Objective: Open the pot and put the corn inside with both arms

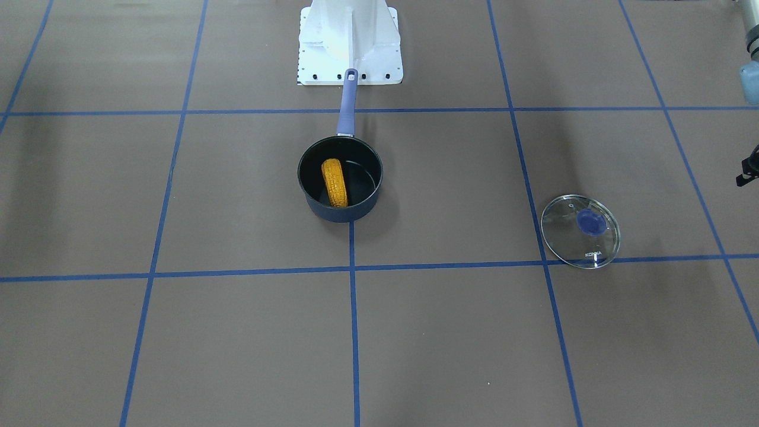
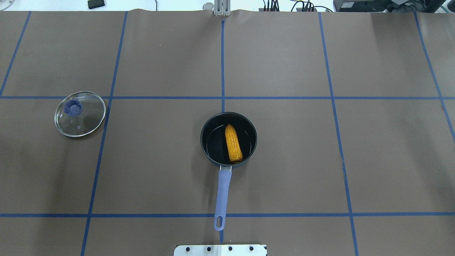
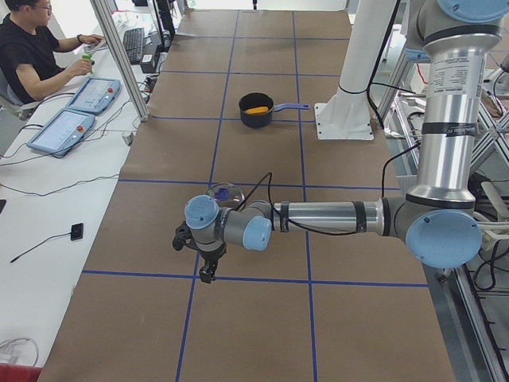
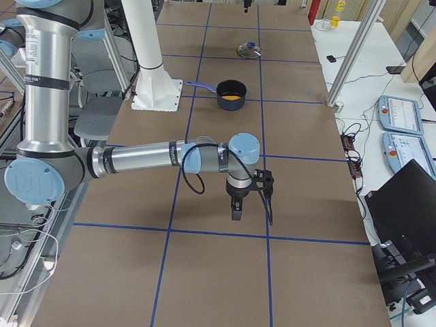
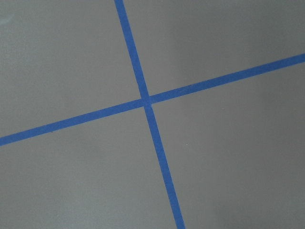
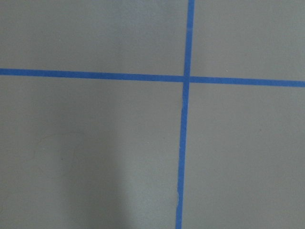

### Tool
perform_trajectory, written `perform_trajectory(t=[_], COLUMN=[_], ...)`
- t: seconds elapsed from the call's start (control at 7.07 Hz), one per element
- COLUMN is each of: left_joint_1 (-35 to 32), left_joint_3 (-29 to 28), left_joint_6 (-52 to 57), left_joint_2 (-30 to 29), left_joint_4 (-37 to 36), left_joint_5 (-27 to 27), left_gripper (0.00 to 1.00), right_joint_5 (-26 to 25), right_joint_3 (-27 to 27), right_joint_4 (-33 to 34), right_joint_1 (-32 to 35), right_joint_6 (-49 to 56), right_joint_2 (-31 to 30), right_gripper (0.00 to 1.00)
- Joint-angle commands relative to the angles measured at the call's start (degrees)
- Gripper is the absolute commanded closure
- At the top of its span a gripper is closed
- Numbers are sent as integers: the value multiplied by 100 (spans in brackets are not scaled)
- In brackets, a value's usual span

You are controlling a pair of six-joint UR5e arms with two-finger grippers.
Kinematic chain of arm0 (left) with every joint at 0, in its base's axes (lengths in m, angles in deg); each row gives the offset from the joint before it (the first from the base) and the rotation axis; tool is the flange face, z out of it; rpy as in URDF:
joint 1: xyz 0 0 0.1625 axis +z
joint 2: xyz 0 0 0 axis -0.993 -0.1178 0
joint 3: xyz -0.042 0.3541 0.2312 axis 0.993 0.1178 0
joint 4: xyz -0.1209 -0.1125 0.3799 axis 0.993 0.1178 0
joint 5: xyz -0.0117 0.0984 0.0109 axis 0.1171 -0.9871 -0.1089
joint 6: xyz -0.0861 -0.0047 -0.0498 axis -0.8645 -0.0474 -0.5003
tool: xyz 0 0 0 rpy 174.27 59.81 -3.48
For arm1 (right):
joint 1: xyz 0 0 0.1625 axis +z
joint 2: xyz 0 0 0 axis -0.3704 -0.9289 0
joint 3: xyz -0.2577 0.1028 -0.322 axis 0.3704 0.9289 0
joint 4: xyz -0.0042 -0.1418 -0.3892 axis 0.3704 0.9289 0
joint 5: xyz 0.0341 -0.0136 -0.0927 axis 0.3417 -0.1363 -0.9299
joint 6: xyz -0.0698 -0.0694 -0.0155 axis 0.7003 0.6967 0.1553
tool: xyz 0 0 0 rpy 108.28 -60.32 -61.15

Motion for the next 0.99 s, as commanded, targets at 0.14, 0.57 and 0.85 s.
perform_trajectory(t=[0.14, 0.57, 0.85], left_joint_1=[-28, -46, -186], left_joint_3=[8, 8, 43], left_joint_6=[-53, -79, -80], left_joint_2=[6, 6, 6], left_joint_4=[-15, -24, -24], left_joint_5=[7, 7, -2], left_gripper=[0, 0, 0], right_joint_5=[75, 172, 172], right_joint_3=[3, -23, -24], right_joint_4=[-3, -3, -12], right_joint_1=[98, 89, 89], right_joint_6=[72, 72, 72], right_joint_2=[-85, -85, -77], right_gripper=[0, 0, 0])
